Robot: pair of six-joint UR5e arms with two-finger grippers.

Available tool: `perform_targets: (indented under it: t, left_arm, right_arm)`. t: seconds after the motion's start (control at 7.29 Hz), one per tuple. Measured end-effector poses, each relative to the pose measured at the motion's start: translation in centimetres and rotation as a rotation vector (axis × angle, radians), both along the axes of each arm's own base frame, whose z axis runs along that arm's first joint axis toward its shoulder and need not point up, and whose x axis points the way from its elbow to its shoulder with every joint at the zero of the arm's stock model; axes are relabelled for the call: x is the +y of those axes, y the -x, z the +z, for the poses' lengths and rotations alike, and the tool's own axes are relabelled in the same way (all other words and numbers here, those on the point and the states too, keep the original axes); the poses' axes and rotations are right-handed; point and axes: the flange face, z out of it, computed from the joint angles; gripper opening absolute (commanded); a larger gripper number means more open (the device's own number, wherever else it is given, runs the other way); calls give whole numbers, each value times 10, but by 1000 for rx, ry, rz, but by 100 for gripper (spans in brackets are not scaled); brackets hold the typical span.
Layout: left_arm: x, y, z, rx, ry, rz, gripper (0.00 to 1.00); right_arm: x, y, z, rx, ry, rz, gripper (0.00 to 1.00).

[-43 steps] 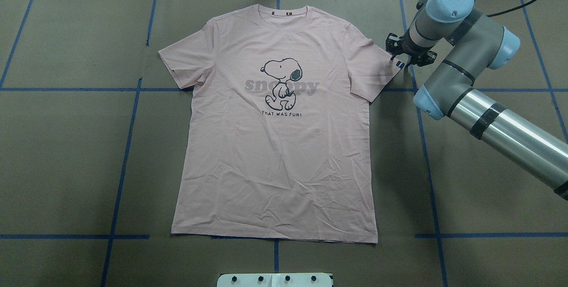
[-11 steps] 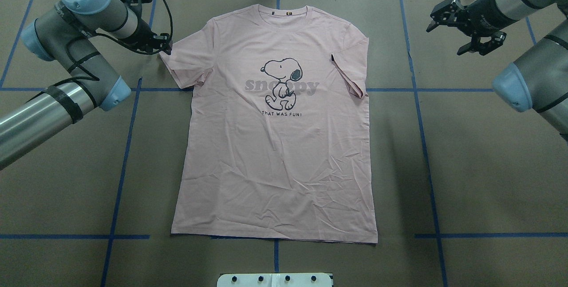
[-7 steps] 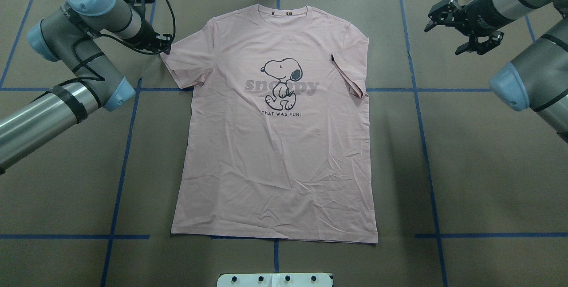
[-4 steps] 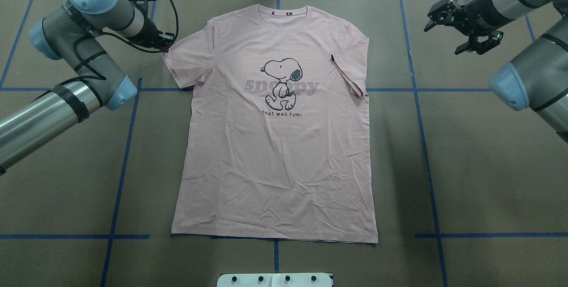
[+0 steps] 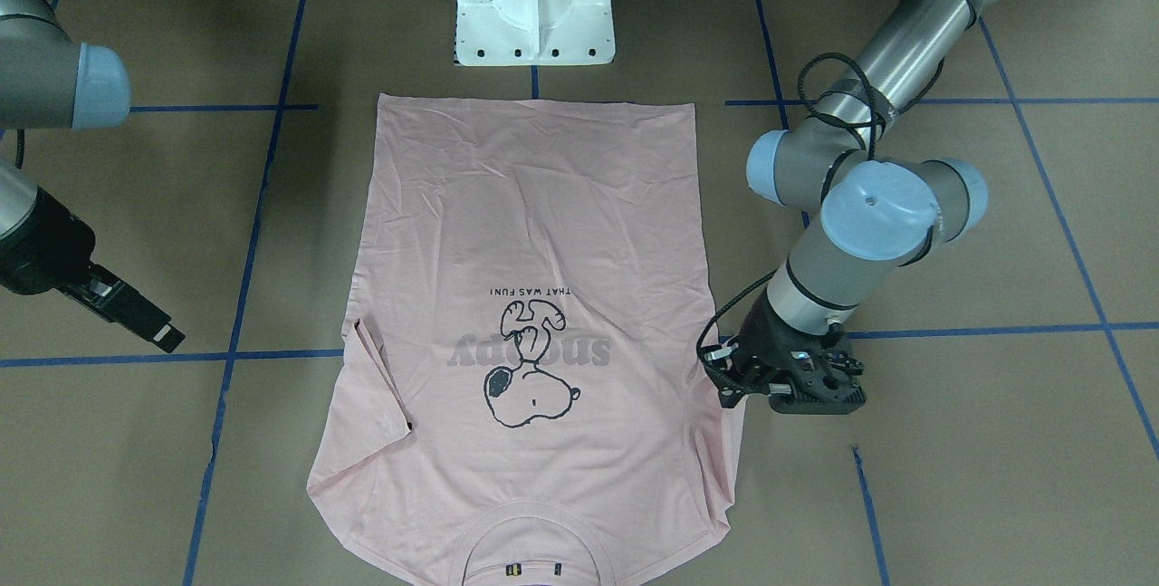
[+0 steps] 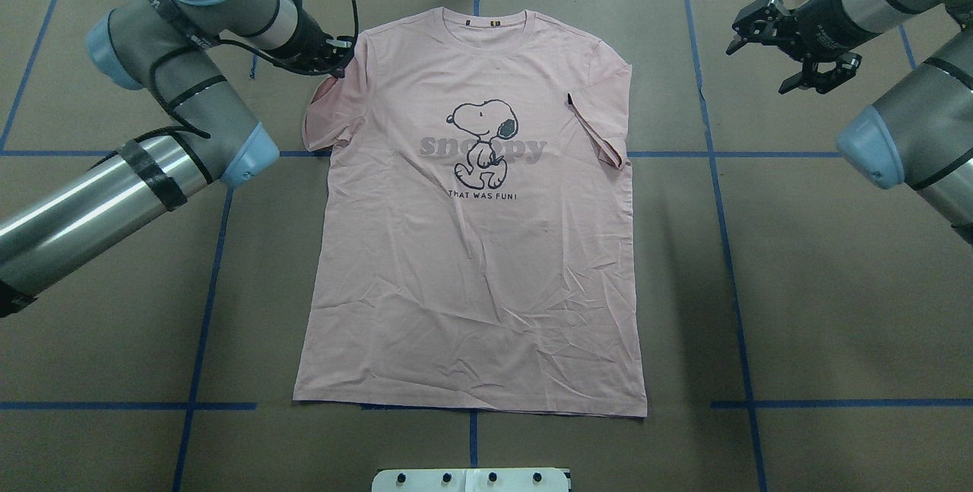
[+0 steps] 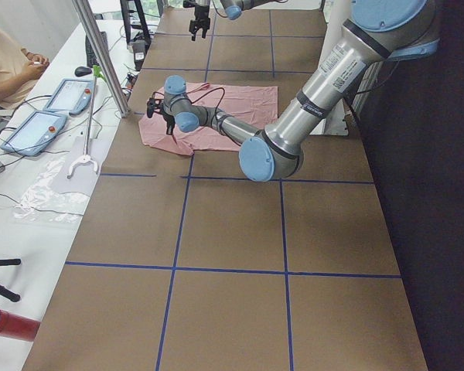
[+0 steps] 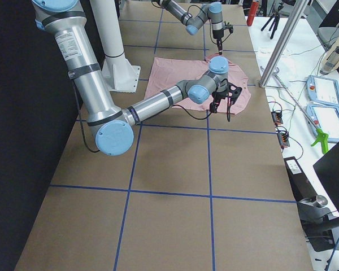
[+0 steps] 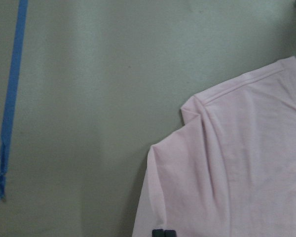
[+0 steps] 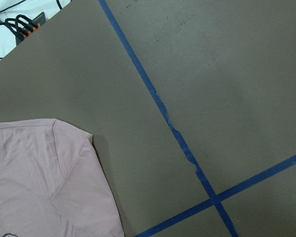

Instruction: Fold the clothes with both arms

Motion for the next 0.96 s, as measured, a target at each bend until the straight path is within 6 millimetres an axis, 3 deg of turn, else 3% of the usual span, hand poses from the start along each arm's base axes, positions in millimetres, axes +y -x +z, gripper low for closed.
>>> perform_targets:
  t: [0.27,0.41,0.55,0.69,0.82,0.96]
  left_arm:
    - [-12,-42,-26,-20,28,-63,0]
    - [-18,-50,-27,-38,29,-90,34]
    - [-21,-53,-27,-50,24,-109,61]
    - [-20,-53,-28,-51,18,-118,68]
    - [-12,-48,-32,-35,3,-121,69]
    - [7,-40,-37,-5,-21,-114,70]
  right_arm:
    - [-1,1,3,5,-1,-5,100]
    - [-1,1,4,6,-3,-6,100]
    - [-1,2,3,6,-4,-8,100]
    - [-1,3,2,6,-5,-7,100]
    - [-1,8,-1,10,-10,-5,100]
    - [3,18,-8,7,-11,1,100]
